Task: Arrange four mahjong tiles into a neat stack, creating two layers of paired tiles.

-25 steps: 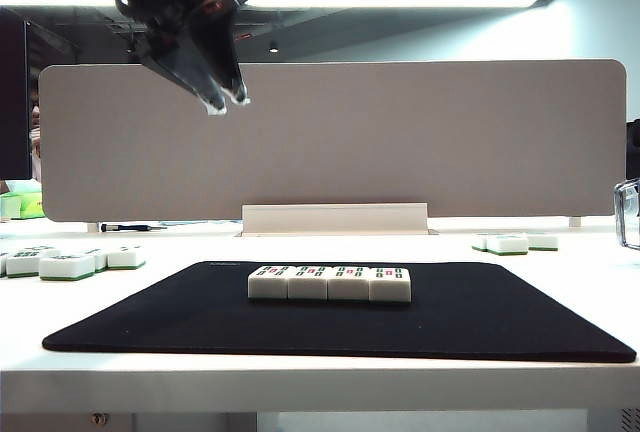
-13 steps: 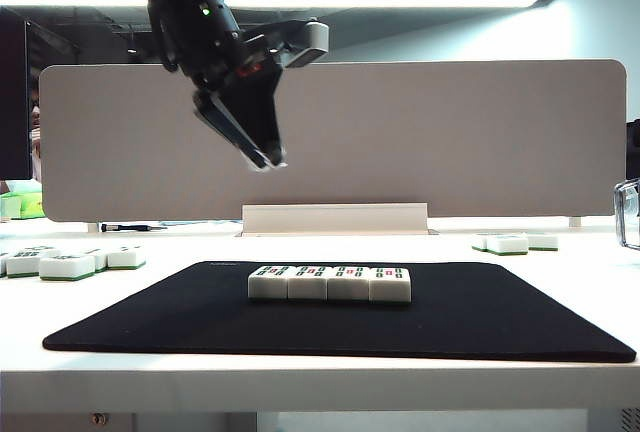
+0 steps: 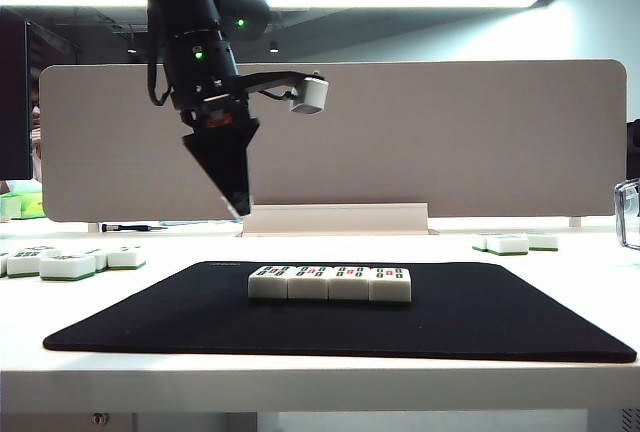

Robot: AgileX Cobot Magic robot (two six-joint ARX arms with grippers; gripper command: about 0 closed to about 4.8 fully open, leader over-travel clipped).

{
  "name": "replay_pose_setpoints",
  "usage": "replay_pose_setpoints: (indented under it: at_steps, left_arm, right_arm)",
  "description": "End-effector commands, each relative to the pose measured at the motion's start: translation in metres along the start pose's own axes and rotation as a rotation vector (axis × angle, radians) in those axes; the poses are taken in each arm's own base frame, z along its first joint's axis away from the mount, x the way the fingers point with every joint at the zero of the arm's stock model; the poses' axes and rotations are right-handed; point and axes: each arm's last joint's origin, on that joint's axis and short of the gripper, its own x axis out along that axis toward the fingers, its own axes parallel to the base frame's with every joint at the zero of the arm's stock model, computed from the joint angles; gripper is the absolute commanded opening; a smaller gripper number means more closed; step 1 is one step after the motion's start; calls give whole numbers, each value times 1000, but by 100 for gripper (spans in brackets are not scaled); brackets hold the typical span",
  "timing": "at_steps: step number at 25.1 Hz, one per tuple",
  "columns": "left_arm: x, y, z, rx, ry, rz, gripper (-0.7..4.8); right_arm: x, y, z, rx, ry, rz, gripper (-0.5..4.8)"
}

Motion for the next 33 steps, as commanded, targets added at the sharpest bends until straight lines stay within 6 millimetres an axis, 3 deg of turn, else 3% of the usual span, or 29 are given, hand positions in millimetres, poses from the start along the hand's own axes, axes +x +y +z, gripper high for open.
replay_pose_setpoints:
  at_steps: [1, 4, 12, 20, 26, 31, 33]
  left_arm:
    - [8, -6, 3, 89, 11, -56, 300]
    - [18, -10, 9, 124, -29, -107, 345]
    - [55, -12, 20, 196, 35, -97, 340]
    - [65, -10, 19, 195, 49, -97, 331]
    - [71, -10, 17, 183, 65, -118, 185]
    - [61, -11, 20, 142, 85, -136, 173]
    - [46, -8, 25, 119, 72, -117, 173]
  right_arm:
    - [-1, 0, -1, -13, -17, 2, -1]
    - [-1, 0, -1, -12, -14, 1, -1]
    - [-1, 0, -1, -11, -14, 2, -1]
    - [-1, 0, -1, -11, -14, 1, -1]
    - [-1, 0, -1, -12, -15, 1, -1]
    - [-1, 0, -1, -12, -15, 1, -1]
    - [-1, 0, -1, -12, -15, 1, -1]
